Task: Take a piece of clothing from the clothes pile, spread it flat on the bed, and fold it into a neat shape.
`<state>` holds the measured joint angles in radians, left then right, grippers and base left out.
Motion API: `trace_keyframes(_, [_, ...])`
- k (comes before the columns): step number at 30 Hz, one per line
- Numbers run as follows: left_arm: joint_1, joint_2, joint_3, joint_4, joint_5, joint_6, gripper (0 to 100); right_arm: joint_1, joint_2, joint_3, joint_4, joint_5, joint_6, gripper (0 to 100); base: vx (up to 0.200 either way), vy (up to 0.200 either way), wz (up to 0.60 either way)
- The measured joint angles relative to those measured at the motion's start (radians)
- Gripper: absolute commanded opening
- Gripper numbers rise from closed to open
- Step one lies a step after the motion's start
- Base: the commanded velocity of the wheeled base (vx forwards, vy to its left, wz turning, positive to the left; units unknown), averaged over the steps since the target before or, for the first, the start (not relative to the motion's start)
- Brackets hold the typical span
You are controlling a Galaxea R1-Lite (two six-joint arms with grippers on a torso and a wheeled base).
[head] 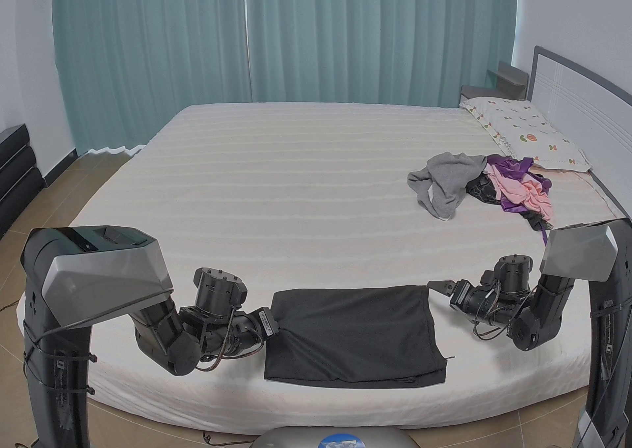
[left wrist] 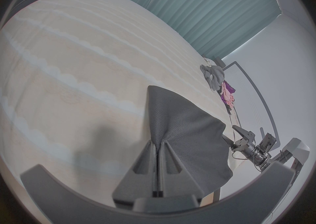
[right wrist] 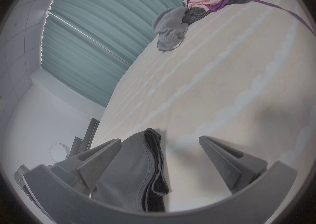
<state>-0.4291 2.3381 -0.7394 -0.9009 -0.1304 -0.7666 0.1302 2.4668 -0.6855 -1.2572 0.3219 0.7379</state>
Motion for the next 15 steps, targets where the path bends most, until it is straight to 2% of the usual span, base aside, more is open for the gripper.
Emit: trace_keyframes(15, [0.003,-0.008,0.016,0.007,0.008,0.0,0,0.0,0.0,0.0,0.0,0.0,0.0,100,0.0,0.2,0.0])
